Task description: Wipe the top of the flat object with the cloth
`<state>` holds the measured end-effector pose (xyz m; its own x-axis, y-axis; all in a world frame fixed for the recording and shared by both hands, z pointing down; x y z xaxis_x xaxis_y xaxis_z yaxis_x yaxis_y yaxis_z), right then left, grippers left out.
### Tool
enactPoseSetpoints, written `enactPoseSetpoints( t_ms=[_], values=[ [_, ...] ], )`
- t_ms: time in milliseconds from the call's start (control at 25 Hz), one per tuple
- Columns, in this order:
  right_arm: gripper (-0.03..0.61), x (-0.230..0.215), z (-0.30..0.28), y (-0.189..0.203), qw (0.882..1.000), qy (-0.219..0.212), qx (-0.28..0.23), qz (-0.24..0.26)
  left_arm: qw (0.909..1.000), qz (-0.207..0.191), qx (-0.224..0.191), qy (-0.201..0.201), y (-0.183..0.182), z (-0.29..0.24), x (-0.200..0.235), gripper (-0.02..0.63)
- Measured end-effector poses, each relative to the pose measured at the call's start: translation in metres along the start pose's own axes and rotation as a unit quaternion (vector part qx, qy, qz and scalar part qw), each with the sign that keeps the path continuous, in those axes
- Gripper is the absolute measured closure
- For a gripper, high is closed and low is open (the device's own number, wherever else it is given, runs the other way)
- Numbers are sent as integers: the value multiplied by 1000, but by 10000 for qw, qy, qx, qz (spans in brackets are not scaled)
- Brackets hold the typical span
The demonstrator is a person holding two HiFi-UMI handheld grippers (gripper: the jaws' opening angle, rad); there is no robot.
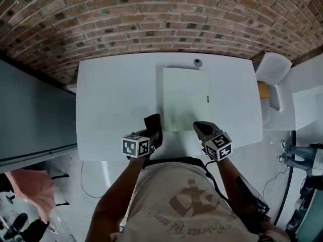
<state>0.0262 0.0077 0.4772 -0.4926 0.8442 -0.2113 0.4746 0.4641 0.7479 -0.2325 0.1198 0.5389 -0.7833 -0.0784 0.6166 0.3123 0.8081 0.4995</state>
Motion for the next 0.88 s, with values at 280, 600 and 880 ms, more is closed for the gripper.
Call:
enactPoseSetpoints(
  t_ms=[280,600,880],
  values=[
    [571,-10,-19,-7,9993,-183,213,244,9970,362,682,-80,-4,-28,12,543],
    [571,-16,-47,-7,9894,-258,949,1071,9918,561,1151,-45,-24,-45,23,543],
    [571,-18,-61,-1,9843,-419,1272,1146,9920,649,1080,-29,-46,-52,30,543]
  ],
)
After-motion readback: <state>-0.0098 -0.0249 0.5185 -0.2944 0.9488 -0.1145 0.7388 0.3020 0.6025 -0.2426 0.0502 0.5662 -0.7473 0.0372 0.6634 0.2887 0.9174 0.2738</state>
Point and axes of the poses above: the fingertips, and each gripper's own axes: z backward along the fingers, x to its left, y out of its underside, the point moved 10 cm from there along z, backward along the fingers, and after that the axes turned 3 degrees about -z, right-handed, at the moved point
